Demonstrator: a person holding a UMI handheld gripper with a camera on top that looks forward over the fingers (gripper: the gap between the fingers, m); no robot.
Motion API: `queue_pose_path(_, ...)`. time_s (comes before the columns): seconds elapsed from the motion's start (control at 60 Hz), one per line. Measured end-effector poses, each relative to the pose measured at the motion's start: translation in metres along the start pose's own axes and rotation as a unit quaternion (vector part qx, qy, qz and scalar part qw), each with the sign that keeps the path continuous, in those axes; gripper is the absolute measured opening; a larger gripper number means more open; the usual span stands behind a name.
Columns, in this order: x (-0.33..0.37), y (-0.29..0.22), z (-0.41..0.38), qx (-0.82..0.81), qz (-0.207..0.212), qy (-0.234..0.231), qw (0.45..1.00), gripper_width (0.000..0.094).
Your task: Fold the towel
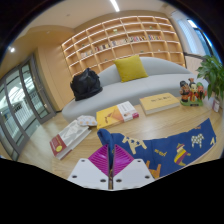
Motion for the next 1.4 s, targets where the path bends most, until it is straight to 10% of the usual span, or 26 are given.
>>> queue_pose_path(0.233, 0.052, -0.085, -0.004, -0.08, 0.056, -0.088, 0.991, 0.0033)
queue_pose_path(0.7, 0.067, -0.079, 0.229, -0.06, 0.042, 0.083, 0.994, 0.0054)
queue_pose_path(0.8, 0.063, -0.061, 0.268, -0.058, 0.029, 0.11, 0.992, 0.0158)
queue_pose_path(0.95, 0.082, -0.055, 0.326, -0.041, 0.03, 0.179, 0.983, 0.0614)
queue_pose_path(1.083, 0.124, -0.07, 0.356, -0.018, 0.058, 0.243, 0.968, 0.0842)
queue_pose_path(1.4, 0.235, -0.064, 0.276, 0.055, 0.069, 0.298, 0.95, 0.0849)
Point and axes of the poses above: the point between the fingertips, and its own axes, seen from behind it with the camera up: z to the right, y down, x backward, against the way the camera looks, the point moved 5 cm from there along x, backward, against the way the camera looks, and after that the axes turned 4 degrees about -y, right-handed, at the moved point
